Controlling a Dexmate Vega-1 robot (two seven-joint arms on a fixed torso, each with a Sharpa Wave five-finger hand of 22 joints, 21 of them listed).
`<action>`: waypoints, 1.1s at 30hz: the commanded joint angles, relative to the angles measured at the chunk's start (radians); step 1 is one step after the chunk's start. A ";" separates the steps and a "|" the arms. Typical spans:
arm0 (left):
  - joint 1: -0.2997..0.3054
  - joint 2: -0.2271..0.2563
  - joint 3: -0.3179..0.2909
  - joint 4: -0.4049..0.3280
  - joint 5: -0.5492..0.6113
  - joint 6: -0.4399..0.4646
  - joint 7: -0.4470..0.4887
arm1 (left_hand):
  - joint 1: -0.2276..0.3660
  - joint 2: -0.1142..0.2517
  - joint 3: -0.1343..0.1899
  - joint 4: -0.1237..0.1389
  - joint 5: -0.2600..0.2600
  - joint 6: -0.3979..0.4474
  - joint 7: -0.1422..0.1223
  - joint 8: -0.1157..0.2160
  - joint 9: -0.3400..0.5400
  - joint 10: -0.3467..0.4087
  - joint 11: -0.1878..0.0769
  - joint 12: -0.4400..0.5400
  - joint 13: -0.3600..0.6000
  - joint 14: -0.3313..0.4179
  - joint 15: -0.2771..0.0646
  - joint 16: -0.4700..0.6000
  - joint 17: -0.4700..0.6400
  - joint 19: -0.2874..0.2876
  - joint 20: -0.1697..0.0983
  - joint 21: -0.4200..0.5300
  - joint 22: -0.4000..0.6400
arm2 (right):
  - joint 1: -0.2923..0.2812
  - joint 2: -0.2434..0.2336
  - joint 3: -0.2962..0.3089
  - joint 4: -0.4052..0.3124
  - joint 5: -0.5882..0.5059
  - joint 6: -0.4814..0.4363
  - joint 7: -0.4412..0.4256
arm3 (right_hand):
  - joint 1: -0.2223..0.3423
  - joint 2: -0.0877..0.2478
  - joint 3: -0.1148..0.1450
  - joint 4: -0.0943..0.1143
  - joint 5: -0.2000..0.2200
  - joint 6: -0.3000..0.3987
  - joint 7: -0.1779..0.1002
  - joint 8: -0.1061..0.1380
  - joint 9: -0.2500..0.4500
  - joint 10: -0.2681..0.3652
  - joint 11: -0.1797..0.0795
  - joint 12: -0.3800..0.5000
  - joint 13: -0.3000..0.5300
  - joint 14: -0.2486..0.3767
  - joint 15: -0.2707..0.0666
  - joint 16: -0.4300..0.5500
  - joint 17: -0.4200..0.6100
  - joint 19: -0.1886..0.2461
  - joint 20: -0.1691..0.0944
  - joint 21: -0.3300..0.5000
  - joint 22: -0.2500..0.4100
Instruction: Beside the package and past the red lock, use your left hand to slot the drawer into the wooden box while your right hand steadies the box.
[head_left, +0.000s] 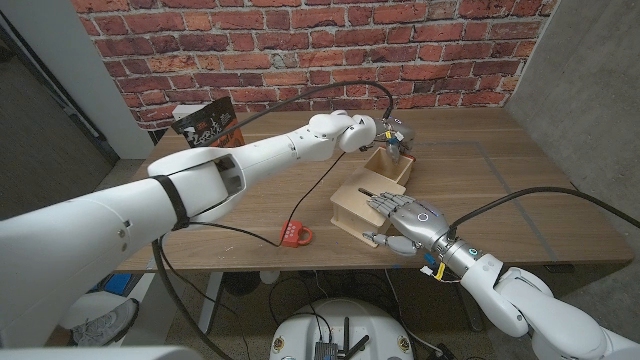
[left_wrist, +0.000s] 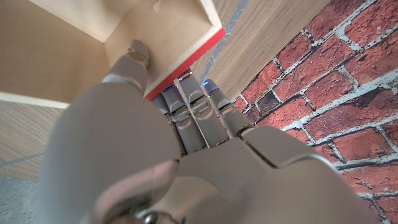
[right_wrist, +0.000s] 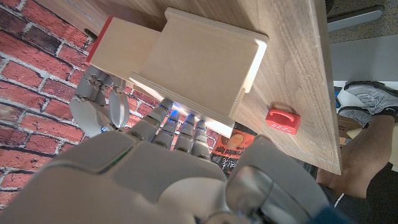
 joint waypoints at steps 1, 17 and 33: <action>0.014 -0.013 0.011 -0.012 0.028 0.045 0.022 | 0.061 0.073 0.000 0.007 0.005 0.016 0.006 0.009 0.023 0.037 -0.028 0.008 0.003 0.049 -0.068 0.010 0.001 0.001 -0.154 -0.003 0.001 | -0.001 -0.006 0.004 0.007 0.010 0.003 -0.017 | -0.010 0.004 0.007 0.001 -0.001 0.012 -0.001 0.006 0.003 0.010 0.000 0.008 0.003 0.008 -0.003 0.004 0.000 0.011 0.001 0.005 0.006; 0.016 -0.049 0.021 0.017 0.027 0.095 0.037 | 0.061 0.072 -0.001 0.007 0.005 0.017 0.007 0.010 0.023 0.040 -0.028 0.010 0.003 0.050 -0.068 0.011 0.001 0.001 -0.154 -0.003 0.001 | 0.009 -0.011 0.001 0.008 0.018 0.007 -0.009 | -0.010 0.004 0.007 0.001 -0.001 0.012 -0.001 0.006 0.003 0.010 0.000 0.008 0.003 0.008 -0.003 0.004 0.000 0.011 0.001 0.005 0.006; 0.037 -0.006 0.018 -0.067 0.013 0.135 -0.020 | 0.061 0.072 -0.002 0.007 0.005 0.017 0.007 0.010 0.023 0.041 -0.028 0.010 0.003 0.051 -0.068 0.011 0.001 0.002 -0.154 -0.003 0.001 | 0.013 -0.010 -0.001 0.008 0.023 0.001 -0.005 | -0.010 0.004 0.007 0.001 -0.001 0.012 -0.001 0.006 0.003 0.010 0.000 0.008 0.003 0.008 -0.003 0.004 0.000 0.011 0.001 0.005 0.006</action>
